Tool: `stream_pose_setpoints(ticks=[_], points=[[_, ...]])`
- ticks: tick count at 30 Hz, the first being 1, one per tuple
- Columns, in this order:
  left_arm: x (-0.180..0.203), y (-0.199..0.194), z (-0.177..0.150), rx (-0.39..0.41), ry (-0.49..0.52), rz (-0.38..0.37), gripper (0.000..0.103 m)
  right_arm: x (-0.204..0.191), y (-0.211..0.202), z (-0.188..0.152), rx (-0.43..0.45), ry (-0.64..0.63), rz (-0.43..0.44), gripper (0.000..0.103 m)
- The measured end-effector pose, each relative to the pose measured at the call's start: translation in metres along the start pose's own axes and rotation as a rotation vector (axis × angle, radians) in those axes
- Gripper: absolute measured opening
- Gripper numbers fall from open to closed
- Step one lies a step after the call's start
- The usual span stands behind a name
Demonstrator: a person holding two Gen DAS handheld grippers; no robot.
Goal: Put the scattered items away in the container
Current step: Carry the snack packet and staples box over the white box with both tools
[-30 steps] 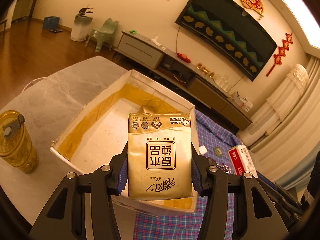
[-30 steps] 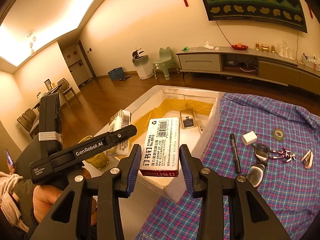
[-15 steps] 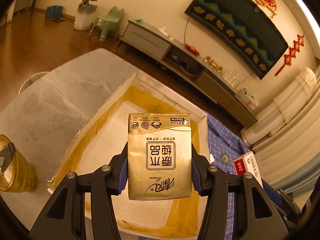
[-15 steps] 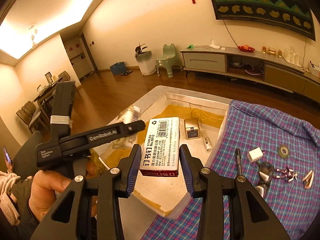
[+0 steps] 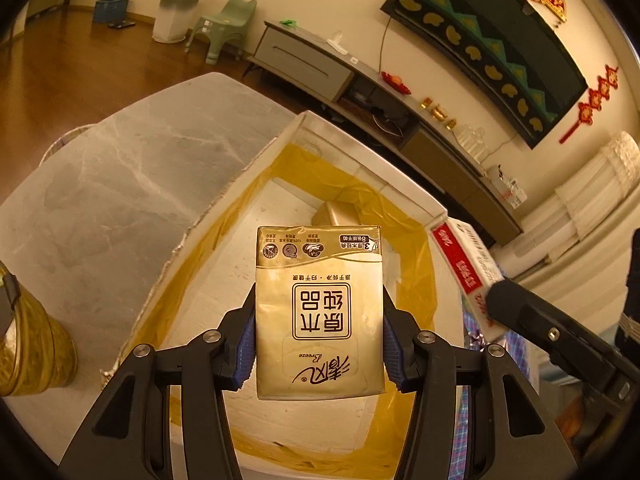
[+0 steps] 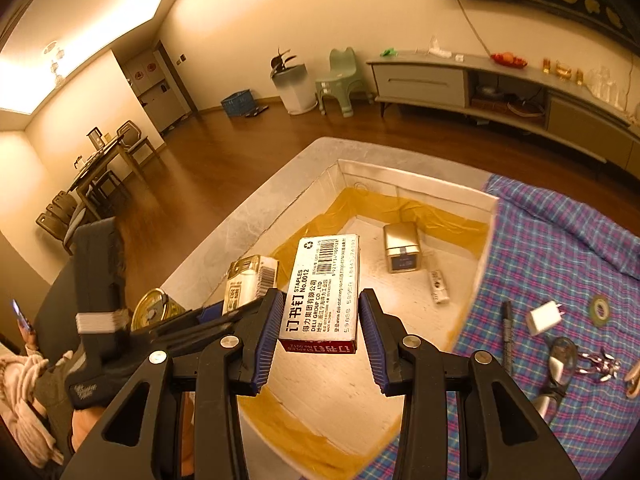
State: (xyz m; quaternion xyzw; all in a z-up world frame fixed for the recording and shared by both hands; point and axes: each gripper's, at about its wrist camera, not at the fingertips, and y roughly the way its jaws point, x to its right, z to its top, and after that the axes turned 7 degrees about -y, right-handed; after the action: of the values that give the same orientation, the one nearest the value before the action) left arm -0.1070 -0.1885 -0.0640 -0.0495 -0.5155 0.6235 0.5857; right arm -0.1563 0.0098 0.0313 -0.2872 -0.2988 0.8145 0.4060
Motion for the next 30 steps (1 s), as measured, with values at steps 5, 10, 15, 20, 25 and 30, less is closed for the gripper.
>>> stream_pose_setpoints(ticks=[5, 10, 15, 20, 25, 30], points=[[-0.006, 0.0, 0.006, -0.002, -0.023, -0.011, 0.054, 0.004, 0.033, 0.019, -0.053, 0.048, 0.042, 0.041], [-0.004, 0.005, 0.01, -0.003, -0.017, 0.006, 0.054, 0.006, 0.06, 0.035, -0.091, 0.073, 0.047, 0.041], [0.0, 0.011, 0.012, -0.017, -0.012, 0.016, 0.054, 0.011, 0.083, 0.047, -0.127, 0.102, 0.042, 0.041], [0.001, 0.016, 0.013, -0.041, -0.016, 0.006, 0.054, 0.012, 0.103, 0.058, -0.163, 0.095, 0.003, 0.041], [-0.002, 0.024, 0.012, -0.078, -0.023, 0.007, 0.054, 0.017, 0.125, 0.07, -0.202, 0.078, -0.036, 0.041], [-0.004, 0.032, 0.013, -0.108, -0.021, 0.009, 0.054, 0.02, 0.142, 0.078, -0.231, 0.058, -0.068, 0.041]])
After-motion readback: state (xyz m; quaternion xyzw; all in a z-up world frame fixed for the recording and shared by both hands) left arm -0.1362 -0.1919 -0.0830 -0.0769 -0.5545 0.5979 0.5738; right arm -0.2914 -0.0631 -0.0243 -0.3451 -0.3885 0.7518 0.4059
